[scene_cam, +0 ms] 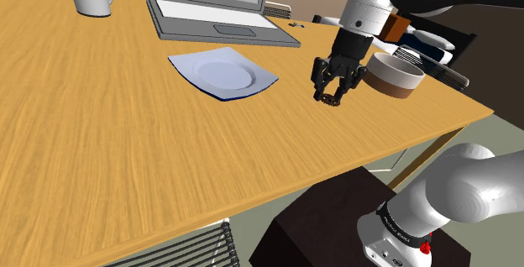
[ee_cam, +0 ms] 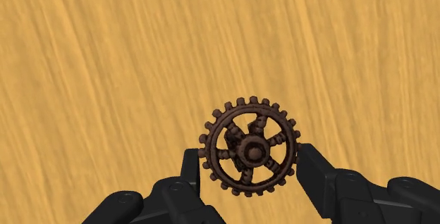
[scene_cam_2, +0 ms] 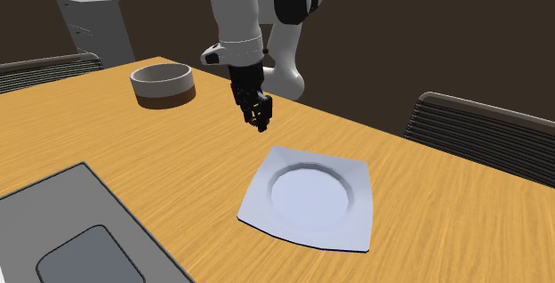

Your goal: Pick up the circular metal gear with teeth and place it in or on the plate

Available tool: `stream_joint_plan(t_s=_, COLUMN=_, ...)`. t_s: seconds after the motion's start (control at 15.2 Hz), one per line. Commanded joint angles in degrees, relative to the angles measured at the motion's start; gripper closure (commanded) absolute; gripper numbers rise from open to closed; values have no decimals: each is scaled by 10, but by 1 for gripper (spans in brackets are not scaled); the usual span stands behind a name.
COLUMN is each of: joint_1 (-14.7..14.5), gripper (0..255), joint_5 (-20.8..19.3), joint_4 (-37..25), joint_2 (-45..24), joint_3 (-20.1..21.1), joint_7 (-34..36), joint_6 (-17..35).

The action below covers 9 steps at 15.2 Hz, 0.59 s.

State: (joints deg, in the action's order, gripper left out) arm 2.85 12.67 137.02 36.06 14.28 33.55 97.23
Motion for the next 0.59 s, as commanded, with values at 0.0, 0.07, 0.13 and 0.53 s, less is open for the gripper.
stream_joint_plan(t_s=0.0, joint_1=0, gripper=255, joint_5=2, joint_4=2, joint_2=-2, joint_3=1, joint_7=0, joint_6=2)
stream_joint_plan(t_s=0.07, joint_1=0, gripper=255, joint_5=2, joint_4=2, joint_2=-2, joint_3=1, joint_7=0, joint_6=2)
stream_joint_plan(t_s=0.13, joint_1=-1, gripper=255, joint_5=2, joint_4=2, joint_2=-2, joint_3=1, joint_7=0, joint_6=2)
stream_joint_plan(t_s=0.53, joint_1=0, gripper=255, joint_5=-1, joint_4=-21, joint_2=-2, joint_3=-2, joint_7=3, joint_6=-21)
